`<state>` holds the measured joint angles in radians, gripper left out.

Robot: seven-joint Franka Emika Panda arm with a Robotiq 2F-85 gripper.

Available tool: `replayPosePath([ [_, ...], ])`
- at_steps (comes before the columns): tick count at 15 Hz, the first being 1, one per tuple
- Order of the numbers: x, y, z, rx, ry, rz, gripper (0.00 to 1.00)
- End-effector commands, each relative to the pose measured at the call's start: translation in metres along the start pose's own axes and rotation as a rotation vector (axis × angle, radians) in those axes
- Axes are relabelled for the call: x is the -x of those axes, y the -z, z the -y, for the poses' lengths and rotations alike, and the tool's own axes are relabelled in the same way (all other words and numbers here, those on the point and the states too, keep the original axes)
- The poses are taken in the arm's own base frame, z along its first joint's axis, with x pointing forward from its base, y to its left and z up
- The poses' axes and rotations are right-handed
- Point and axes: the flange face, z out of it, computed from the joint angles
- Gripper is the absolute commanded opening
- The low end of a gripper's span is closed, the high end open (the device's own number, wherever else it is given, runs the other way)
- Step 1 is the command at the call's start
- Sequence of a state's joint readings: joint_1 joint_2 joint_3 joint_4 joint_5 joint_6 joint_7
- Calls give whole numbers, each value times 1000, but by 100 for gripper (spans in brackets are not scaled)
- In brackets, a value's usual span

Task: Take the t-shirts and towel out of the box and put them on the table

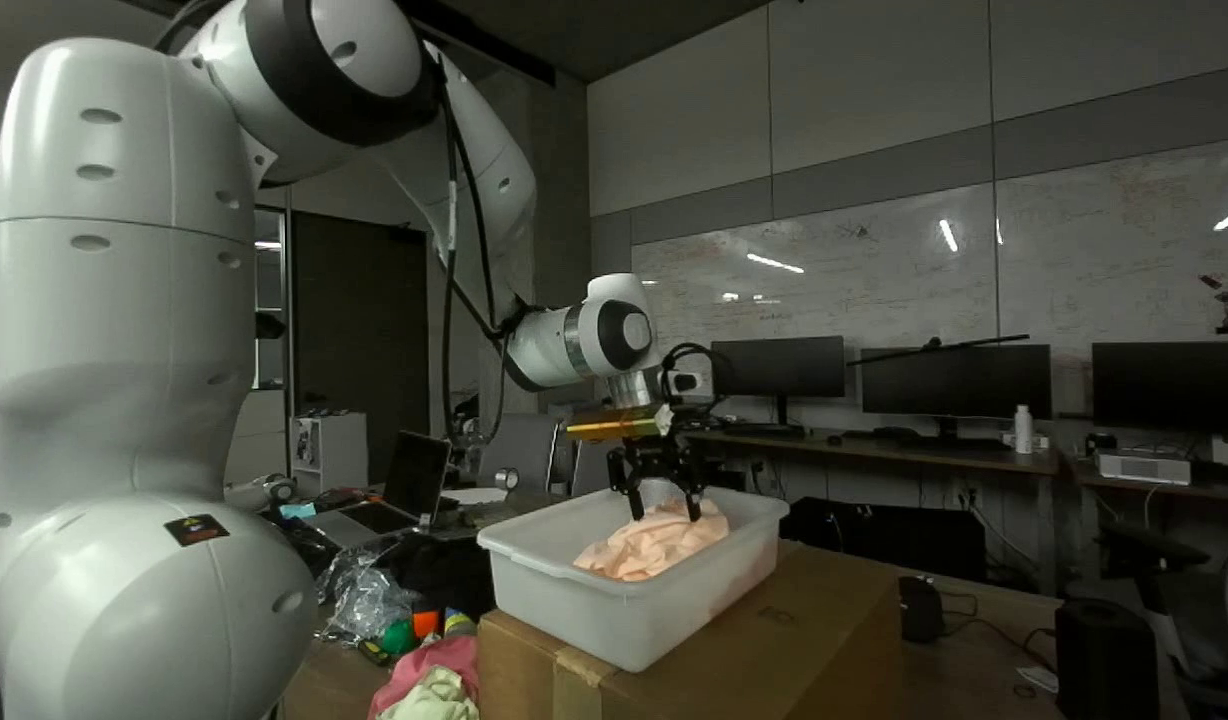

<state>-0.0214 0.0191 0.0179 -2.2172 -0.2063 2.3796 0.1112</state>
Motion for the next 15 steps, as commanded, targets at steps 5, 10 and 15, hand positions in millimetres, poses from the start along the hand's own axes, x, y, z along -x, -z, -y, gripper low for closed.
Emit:
replayPosePath([
  [5, -10, -54, -16, 7, -7, 22, 100],
  [10, -12, -73, -20, -1, -15, -3, 100],
  [15, -17, -65, -22, 5, -24, -26, 70],
])
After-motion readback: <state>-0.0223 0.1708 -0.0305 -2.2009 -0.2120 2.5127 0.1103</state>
